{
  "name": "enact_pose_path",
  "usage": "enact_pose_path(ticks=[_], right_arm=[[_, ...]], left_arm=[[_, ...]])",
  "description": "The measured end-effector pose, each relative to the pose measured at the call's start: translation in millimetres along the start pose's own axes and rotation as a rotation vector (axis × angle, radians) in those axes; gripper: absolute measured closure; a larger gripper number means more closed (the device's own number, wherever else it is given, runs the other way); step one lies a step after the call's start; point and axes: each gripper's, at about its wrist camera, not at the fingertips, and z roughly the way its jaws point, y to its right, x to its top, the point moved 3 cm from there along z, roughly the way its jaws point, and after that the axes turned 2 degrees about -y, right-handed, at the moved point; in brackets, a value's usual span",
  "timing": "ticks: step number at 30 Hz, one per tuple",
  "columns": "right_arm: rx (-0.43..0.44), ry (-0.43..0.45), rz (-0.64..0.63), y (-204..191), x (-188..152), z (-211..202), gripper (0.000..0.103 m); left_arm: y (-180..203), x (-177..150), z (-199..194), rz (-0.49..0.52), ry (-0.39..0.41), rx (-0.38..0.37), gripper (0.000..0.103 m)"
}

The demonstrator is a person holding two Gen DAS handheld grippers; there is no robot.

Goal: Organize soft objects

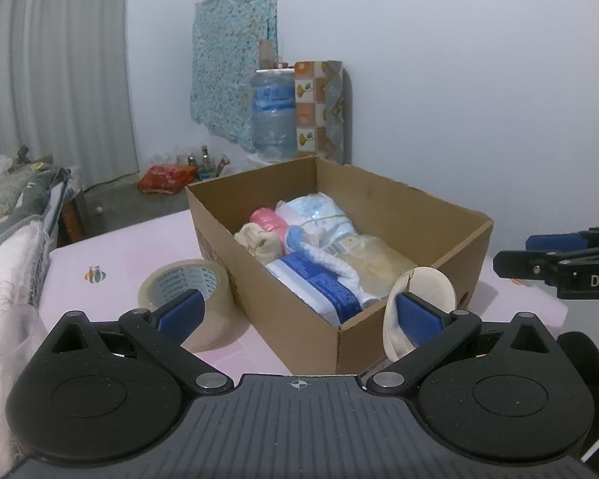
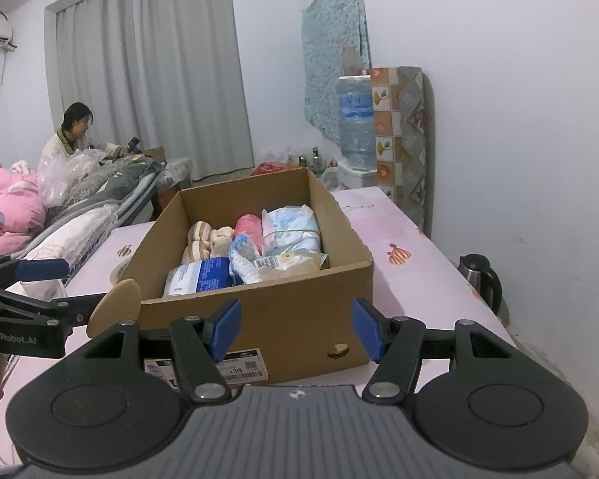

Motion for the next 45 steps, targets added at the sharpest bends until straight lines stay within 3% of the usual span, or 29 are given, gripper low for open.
enact_pose_path(ticks=[11, 26, 45], right_arm=[[0.003, 0.005, 0.017, 4.3, 0.2, -0.1, 0.076], [0.01, 0.001, -0.019, -9.3, -1.1, -6.0, 0.076], [0.002, 0.004, -0.016, -6.4, -0.1, -7.2, 0.076]], left_arm=[[1.3, -3.1, 0.2, 0.001, -0.004, -0.003, 0.0], [4.9, 3.0, -13.3, 0.039, 0.052, 0.011, 0.0], [5.3, 0.4, -11.1, 0.043, 0.042, 0.018, 0.0]])
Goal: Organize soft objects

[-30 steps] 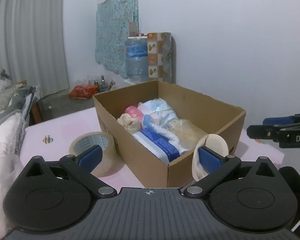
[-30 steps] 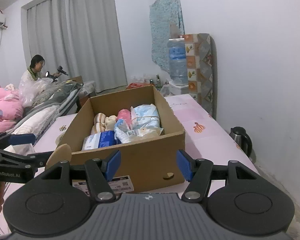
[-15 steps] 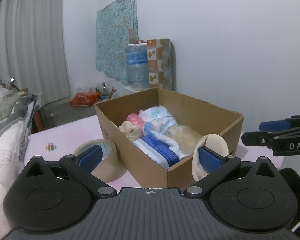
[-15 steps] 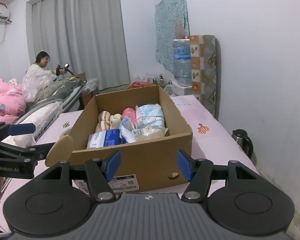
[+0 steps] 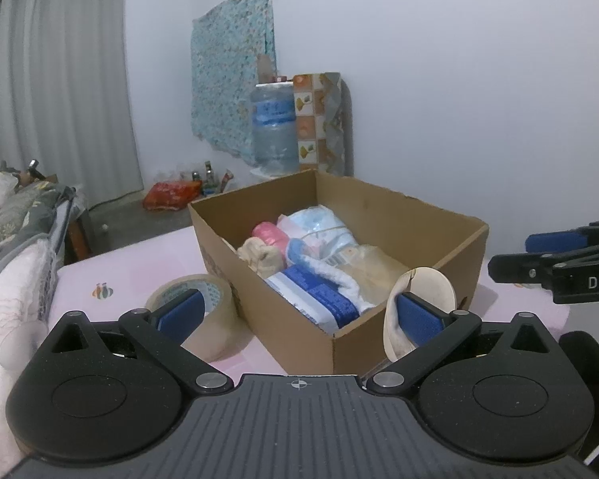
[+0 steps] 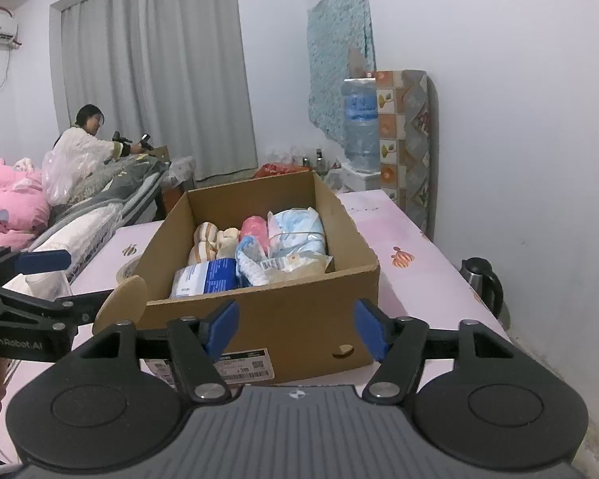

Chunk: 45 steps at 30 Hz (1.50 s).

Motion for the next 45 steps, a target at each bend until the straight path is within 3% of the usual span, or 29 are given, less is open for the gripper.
enact_pose_path(ticks=[45], right_arm=[[-0.012, -0.005, -0.027, -4.6, 1.1, 7.0, 0.076]], left_arm=[[-0.9, -1.1, 3.4, -0.004, -0.009, 0.003, 0.0]])
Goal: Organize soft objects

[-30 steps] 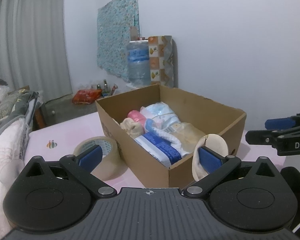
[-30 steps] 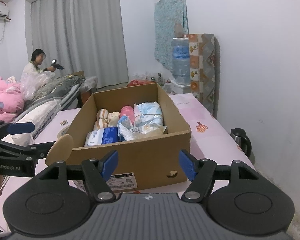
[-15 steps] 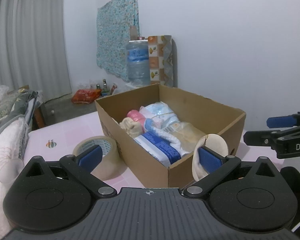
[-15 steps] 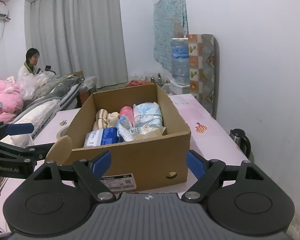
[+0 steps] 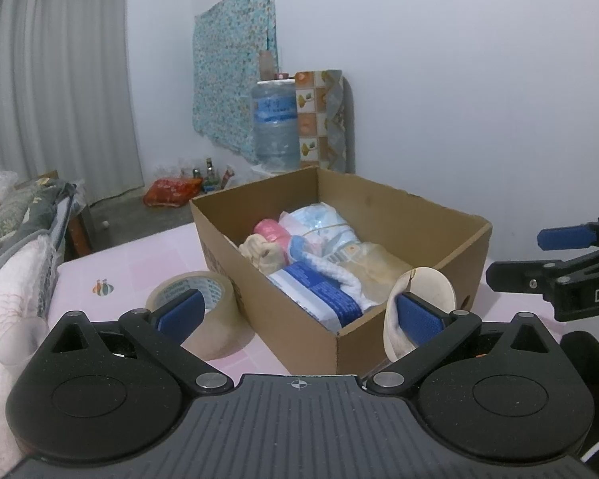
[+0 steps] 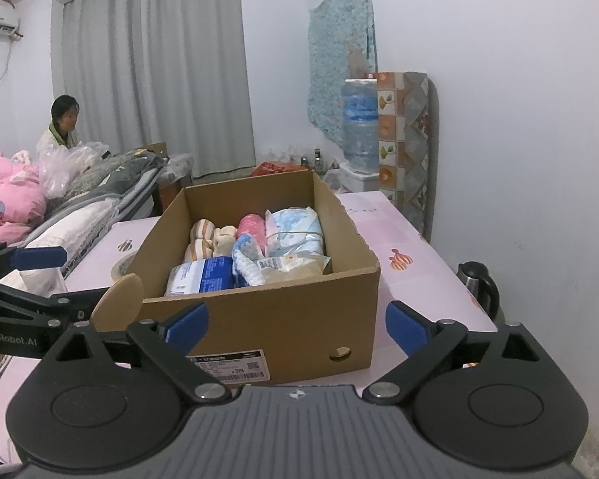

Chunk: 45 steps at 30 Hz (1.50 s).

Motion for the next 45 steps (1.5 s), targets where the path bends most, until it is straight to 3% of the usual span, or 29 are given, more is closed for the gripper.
enact_pose_path(ticks=[29, 45], right_arm=[[0.051, 0.055, -0.01, -2.9, 3.1, 11.7, 0.076], [0.051, 0.074, -0.005, -2.5, 10.4, 9.3, 0.076]], left_arm=[[-7.8, 3.0, -0.9, -0.014, 0.0, 0.012, 0.0], [-15.1, 11.2, -13.1, -0.021, 0.053, 0.033, 0.0]])
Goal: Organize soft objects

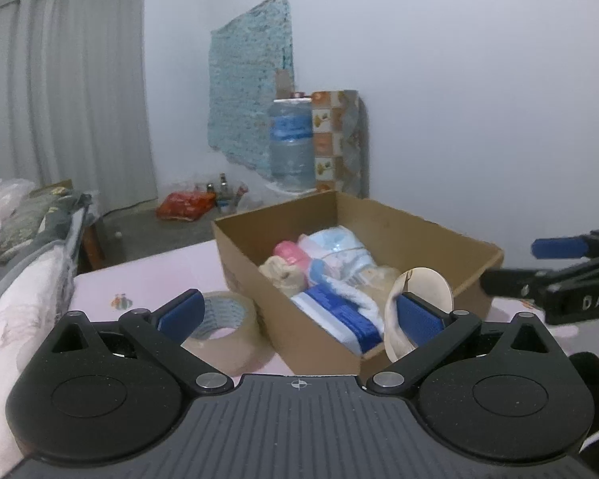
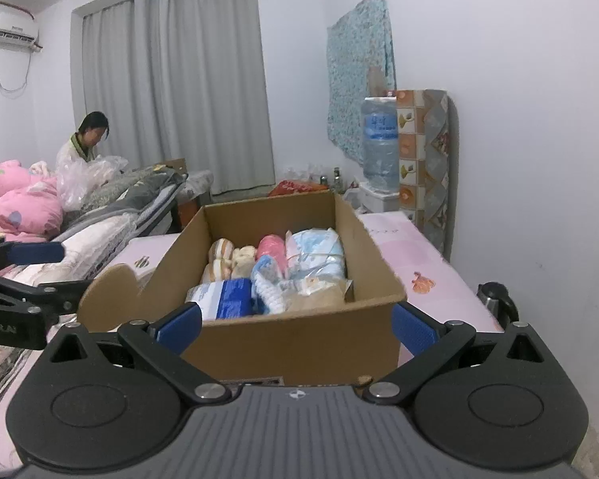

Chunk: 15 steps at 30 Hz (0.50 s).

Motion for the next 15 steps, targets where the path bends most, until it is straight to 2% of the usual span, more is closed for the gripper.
enact_pose_path(ticks=[5, 10, 15], right_arm=[[-0.006, 0.026, 0.012, 4.2, 6.2, -5.2, 0.076], [-0.021, 0.043, 0.004, 2.8, 10.1, -7.7, 0.076], [0.003, 0.04, 0.026, -0.3, 9.2, -6.1, 0.076]], left_arm=[[-0.4, -0.3, 5.8, 0.018, -0.012, -0.013, 0.0], [-11.7, 1.4, 6.8, -0.023, -0.008, 0.012, 0.0], [-9.3, -0.7, 10.8, -0.029, -0.035, -0.036, 0.0]])
